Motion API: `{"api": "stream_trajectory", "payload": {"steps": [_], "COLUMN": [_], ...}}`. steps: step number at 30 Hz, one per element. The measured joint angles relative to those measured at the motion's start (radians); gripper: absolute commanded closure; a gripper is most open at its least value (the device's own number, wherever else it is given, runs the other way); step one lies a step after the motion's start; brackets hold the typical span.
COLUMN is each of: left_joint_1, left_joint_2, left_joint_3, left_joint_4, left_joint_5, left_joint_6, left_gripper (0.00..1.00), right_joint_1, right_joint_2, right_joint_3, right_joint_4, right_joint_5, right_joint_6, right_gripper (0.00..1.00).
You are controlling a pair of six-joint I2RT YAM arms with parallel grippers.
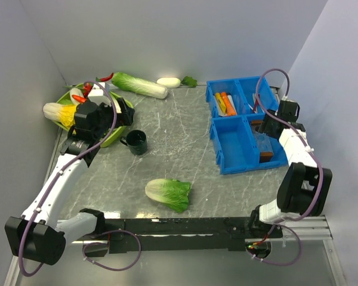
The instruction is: Prepare toiletry sets of a toothbrush and toothpaste on the tray
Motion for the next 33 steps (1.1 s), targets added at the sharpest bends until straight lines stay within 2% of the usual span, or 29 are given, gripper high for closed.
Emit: {"api": "stream_trajectory", "payload": {"steps": [9,16,28,33], "left_joint_1": [0.0,0.0,0.0,0.0], "left_joint_2": [0.005,0.027,0.041,0.042], "left_joint_3": [-0.003,-0.003,-0.011,-0.011], "left_joint_4": [0.003,0.008,0.007,0.007], "left_joint_5": [0.019,0.033,0.034,0.035], "left_joint_6": [0.004,0.007,0.008,0.01], "left_gripper": [0.04,0.04,0.04,0.04], "right_joint_1": [-0.006,-0.024,-0.027,-0.029], "right_joint_2": [0.128,0.163,0.226,0.246], "right_joint_3": [0.021,0.021,0.057,0.065], "right_joint_4": [0.009,0.016,0.013,0.014], "right_joint_5": [-0.011,-0.012,-0.024,-0.023], "right_joint_6": [-0.045,-0.068,-0.081,-0.089], "right_gripper": [0.31,0.33,0.42,0.5]}}
